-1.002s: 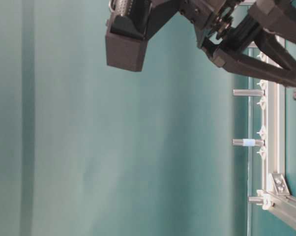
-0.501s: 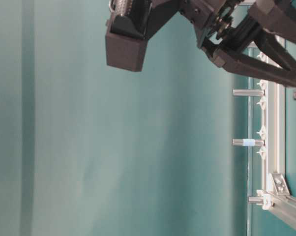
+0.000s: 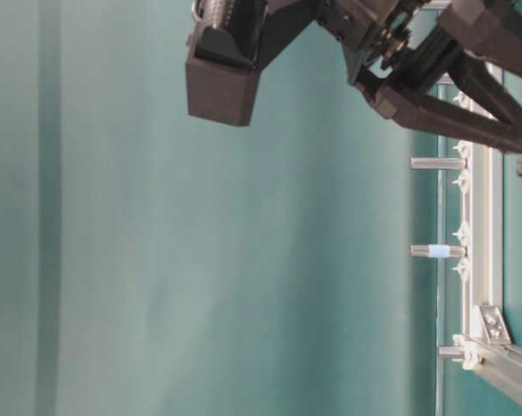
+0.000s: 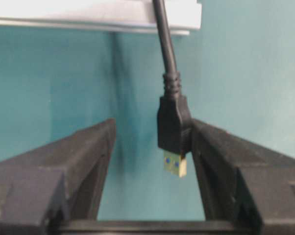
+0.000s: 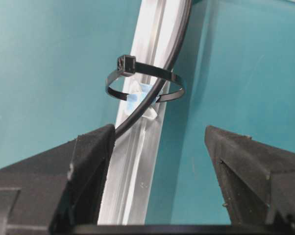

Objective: Insert the wire through the string loop located in the center.

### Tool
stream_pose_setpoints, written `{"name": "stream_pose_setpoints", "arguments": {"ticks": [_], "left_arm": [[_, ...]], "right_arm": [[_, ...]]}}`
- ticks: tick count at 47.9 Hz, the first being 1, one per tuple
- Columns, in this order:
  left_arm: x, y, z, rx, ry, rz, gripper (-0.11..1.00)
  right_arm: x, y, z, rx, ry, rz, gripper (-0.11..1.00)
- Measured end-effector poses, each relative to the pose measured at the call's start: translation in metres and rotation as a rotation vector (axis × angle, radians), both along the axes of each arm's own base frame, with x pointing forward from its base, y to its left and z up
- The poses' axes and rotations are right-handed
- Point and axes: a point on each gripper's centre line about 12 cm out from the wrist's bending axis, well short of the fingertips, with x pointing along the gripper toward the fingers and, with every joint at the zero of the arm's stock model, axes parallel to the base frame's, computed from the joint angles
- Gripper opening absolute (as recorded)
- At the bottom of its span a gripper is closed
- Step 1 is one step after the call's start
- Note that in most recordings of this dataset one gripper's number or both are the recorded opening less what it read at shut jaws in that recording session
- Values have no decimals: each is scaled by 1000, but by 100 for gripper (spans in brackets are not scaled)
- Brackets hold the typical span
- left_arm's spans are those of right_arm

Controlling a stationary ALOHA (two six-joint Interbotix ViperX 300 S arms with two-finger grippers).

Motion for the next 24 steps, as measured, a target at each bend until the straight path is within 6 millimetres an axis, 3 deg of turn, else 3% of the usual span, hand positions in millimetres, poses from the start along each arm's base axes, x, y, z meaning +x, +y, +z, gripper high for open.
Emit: {"name": "stream_pose_setpoints", "arguments": {"ticks": [8, 24], "left_arm": [[5, -1, 7, -3, -26, -2, 58], [5, -1, 47, -12, -165, -22, 57]], "right_arm": [[0, -1, 0, 0, 0, -2, 75], [0, 0, -1, -1, 8, -1, 75]]}}
